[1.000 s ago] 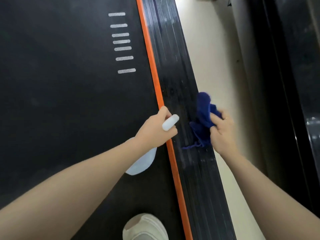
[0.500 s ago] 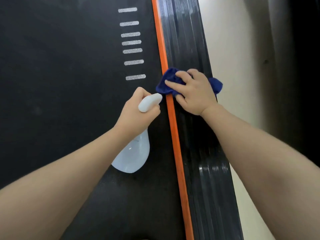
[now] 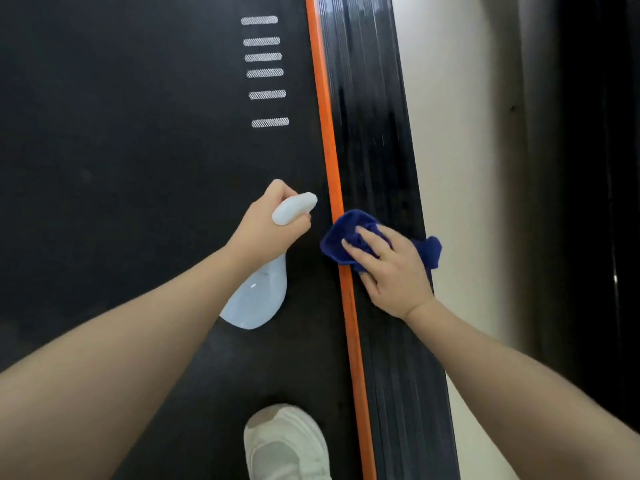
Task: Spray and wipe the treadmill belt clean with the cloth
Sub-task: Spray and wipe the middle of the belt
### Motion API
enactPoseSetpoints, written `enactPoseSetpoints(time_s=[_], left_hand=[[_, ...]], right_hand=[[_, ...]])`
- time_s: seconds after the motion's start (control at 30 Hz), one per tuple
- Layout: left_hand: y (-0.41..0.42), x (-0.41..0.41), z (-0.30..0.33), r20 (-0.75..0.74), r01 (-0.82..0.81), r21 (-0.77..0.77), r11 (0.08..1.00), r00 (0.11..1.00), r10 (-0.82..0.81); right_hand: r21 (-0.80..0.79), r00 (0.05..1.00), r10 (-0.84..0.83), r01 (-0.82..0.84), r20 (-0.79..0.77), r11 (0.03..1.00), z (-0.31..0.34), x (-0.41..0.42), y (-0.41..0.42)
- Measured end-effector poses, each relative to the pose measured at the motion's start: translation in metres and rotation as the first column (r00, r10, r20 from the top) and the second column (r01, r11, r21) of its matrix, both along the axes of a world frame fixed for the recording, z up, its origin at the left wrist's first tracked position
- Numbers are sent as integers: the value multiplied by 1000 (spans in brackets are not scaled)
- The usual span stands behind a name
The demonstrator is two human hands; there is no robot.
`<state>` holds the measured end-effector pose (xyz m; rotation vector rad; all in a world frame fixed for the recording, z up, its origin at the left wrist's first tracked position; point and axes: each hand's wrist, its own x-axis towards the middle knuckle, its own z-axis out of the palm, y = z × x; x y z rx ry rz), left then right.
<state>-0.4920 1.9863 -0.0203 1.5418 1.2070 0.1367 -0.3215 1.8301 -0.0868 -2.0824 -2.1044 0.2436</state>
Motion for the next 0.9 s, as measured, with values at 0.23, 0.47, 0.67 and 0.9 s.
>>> enactPoseSetpoints(time_s=[0.23, 0.47, 0.67, 0.9], left_hand=[[-57, -68, 6, -63, -26, -55, 998, 998, 22], [-72, -219, 6, -171, -375, 65, 925, 909, 381], [-71, -343, 8, -169, -746, 242, 621, 597, 784], [-48, -406, -14, -125, -850, 132, 510, 496, 859]], right_hand=[[-213, 985, 169, -174, -38, 962, 22, -75, -72], [-285, 959, 126, -199, -255, 938, 59, -200, 59], [-277, 912, 394, -411, -116, 869, 52, -325, 109], [-112, 927, 272, -308, -258, 945, 29, -391, 132]])
